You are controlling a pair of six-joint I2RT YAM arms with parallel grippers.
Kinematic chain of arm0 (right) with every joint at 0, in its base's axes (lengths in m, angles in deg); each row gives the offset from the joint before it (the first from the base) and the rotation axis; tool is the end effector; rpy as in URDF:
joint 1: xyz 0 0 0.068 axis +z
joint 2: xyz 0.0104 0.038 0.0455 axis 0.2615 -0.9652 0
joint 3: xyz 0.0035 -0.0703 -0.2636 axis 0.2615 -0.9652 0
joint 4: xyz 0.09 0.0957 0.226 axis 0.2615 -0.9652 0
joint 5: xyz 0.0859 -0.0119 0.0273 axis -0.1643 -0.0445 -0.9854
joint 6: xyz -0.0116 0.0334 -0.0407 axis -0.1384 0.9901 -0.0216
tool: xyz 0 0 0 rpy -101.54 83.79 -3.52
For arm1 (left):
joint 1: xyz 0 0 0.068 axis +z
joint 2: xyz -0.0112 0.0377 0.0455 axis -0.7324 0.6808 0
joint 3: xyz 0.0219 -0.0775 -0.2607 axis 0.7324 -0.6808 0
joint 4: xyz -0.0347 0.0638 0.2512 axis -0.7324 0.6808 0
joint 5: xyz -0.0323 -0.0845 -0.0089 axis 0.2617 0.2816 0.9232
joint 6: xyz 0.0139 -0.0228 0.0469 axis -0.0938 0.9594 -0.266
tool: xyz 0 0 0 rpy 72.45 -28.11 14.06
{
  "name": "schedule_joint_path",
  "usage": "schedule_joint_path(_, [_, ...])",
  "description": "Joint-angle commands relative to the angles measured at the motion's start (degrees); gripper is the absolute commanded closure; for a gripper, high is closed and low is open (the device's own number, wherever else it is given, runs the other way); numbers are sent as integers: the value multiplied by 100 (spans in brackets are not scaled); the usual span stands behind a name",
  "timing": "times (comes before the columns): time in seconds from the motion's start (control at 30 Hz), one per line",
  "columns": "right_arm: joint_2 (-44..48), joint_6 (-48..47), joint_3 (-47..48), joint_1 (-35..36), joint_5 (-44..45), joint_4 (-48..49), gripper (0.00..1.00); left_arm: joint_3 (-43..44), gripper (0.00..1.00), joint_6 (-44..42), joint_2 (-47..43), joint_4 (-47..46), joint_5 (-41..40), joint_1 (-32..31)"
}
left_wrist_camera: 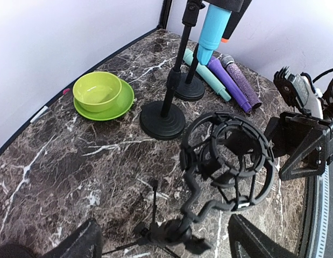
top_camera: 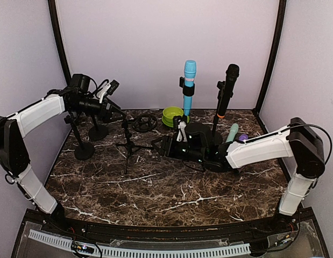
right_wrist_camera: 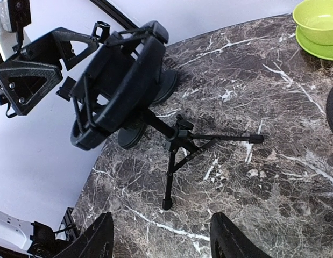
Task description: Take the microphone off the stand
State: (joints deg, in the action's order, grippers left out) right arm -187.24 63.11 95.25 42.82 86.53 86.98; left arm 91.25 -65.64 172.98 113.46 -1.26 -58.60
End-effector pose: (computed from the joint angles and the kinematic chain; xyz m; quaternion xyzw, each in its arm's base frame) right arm 0.2118 0.3344 0.2254 -0.0533 0.7904 0.4685 0.3911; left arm 0.3477 -0.0964 0.3297 0.3979 0.7474 -0.3061 0.4352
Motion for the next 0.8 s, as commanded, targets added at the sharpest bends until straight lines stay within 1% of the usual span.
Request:
schedule_joint_path(0.0, [288, -295, -21, 117, 424, -320, 38, 150, 18, 193, 230, -194, -206, -223])
schedule_joint_path(0.13, [420, -342, -62, 117, 545, -431, 38, 87, 18, 37, 381, -210, -619, -365])
schedule_joint_path(0.27, [510, -376, -96, 117, 584, -460, 39, 59, 20, -37, 530, -191, -828, -370])
schedule_joint_path(0.57, [607, -424, -170, 118, 668, -490, 39, 48, 20, -197, 508, -40, -796, -396])
schedule_joint_path(0.77, [611, -407, -190, 117, 671, -471, 39, -360, 23, -356, 410, 43, -912, -407])
